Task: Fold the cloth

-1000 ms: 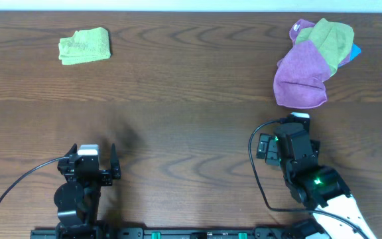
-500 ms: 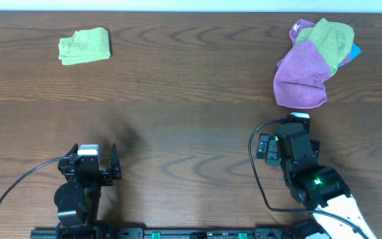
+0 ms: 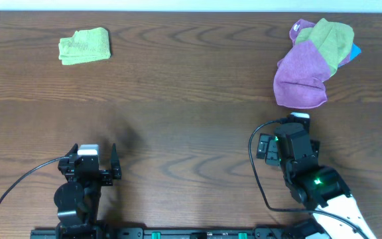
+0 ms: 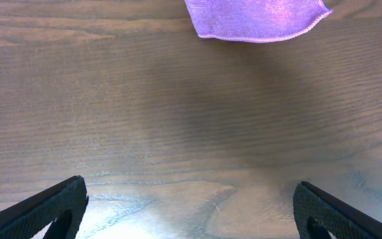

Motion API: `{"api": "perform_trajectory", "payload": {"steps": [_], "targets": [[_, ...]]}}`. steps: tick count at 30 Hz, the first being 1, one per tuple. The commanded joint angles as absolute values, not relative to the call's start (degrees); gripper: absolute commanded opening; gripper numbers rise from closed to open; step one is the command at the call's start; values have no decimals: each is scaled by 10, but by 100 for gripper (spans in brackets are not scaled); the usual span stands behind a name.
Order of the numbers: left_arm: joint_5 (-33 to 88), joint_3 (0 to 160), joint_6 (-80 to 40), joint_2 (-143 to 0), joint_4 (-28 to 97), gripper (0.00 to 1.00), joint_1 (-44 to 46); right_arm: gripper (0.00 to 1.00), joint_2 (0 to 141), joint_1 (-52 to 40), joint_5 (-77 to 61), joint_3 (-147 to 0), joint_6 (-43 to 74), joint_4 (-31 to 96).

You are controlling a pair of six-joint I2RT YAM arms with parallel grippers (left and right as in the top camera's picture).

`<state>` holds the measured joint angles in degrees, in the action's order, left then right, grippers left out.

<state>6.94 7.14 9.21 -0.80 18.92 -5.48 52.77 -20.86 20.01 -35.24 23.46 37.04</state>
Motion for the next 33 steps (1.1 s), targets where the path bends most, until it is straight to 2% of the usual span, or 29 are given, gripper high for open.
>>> {"api": "perform_trajectory", "payload": {"steps": [1, 11, 17, 22, 27, 33], "targets": [[75, 57, 90, -3, 188, 95, -53, 99, 528, -210, 210, -352, 231, 370], [75, 57, 90, -3, 188, 95, -53, 99, 496, -198, 212, -351, 231, 371], [75, 57, 90, -3, 188, 95, -53, 99, 363, -97, 216, -324, 230, 359], [75, 57, 90, -3, 188, 95, -53, 99, 243, -17, 191, -242, 125, 263], [75, 57, 90, -3, 188, 95, -53, 99, 134, 13, 101, -142, 19, 168], [75, 57, 90, -3, 188, 95, -53, 99, 74, 28, 57, -56, 6, 123]]}}
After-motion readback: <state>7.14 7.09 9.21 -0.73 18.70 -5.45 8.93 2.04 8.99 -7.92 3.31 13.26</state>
